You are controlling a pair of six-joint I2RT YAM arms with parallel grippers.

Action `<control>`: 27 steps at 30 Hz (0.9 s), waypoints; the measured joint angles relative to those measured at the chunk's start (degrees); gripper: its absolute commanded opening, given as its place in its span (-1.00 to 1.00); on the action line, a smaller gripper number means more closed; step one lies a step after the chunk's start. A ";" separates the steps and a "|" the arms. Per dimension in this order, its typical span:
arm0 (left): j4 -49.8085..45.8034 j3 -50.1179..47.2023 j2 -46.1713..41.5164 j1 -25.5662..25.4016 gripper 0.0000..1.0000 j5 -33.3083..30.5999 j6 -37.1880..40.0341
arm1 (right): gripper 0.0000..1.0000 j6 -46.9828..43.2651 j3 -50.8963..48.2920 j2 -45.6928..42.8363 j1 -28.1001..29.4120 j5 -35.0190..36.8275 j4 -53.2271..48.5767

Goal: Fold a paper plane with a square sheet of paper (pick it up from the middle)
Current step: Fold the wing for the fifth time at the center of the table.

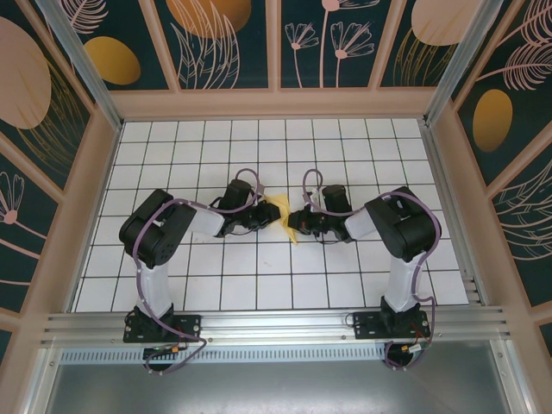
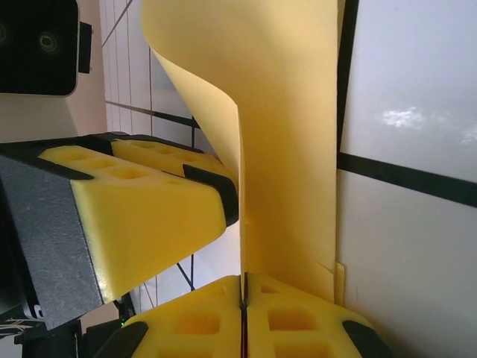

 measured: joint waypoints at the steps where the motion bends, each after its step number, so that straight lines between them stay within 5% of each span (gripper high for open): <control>1: -0.44 0.22 0.00 -0.02 -0.56 -0.09 0.00 | -0.76 -0.24 0.22 -0.11 0.00 -0.04 -0.59; 13: -5.22 2.32 0.00 -0.15 -0.57 -1.11 -0.02 | -0.68 -4.92 1.95 -3.65 0.17 1.75 -11.39; 27: -5.70 2.73 -0.31 -0.26 -0.45 -0.79 0.79 | -0.95 -5.84 0.79 -4.50 0.33 2.91 -12.50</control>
